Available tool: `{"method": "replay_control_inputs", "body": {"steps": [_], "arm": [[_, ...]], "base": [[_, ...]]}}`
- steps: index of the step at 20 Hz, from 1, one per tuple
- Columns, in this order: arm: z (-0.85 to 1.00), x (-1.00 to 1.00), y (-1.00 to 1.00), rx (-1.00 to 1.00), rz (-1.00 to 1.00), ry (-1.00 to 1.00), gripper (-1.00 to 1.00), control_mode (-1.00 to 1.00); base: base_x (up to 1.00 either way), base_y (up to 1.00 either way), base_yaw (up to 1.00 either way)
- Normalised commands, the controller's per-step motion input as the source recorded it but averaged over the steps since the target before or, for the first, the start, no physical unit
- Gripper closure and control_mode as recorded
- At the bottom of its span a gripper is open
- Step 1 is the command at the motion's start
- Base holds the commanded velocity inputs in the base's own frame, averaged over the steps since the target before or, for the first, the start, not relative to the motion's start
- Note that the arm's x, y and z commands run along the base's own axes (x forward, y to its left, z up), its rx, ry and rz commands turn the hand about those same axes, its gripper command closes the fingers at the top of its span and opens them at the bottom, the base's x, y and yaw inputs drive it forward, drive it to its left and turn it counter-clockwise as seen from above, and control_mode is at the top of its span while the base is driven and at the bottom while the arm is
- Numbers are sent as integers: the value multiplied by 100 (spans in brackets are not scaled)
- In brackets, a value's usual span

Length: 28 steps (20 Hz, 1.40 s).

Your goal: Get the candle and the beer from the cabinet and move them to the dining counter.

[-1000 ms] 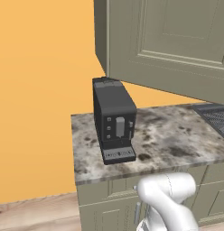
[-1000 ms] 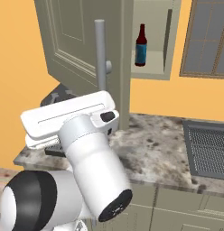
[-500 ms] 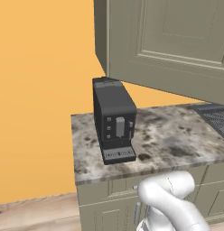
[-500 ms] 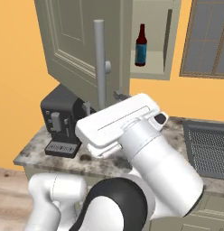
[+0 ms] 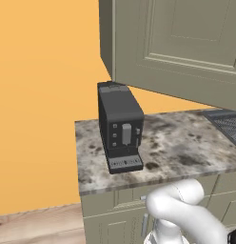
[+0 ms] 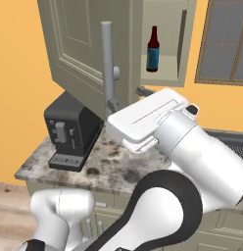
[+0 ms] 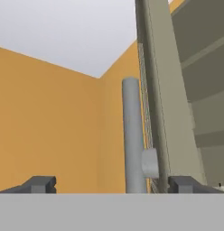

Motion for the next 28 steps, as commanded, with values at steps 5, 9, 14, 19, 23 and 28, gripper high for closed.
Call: {"method": "replay_control_inputs", "body": {"steps": [5,9,14,19,23,28], "arm": [[0,21,-12,0,8,0,-100,-100],[0,29,-15,0,8,0,-100,-100],[0,41,-11,0,5,0,-100,-100],[0,38,-14,0,4,0,-100,-100],[0,31,-10,0,4,0,-100,-100],[0,5,16,-2,1,0,-100,-100]], "base": [[0,0,0],[0,0,0],[0,0,0],[0,0,0],[0,0,0],[0,0,0]]}}
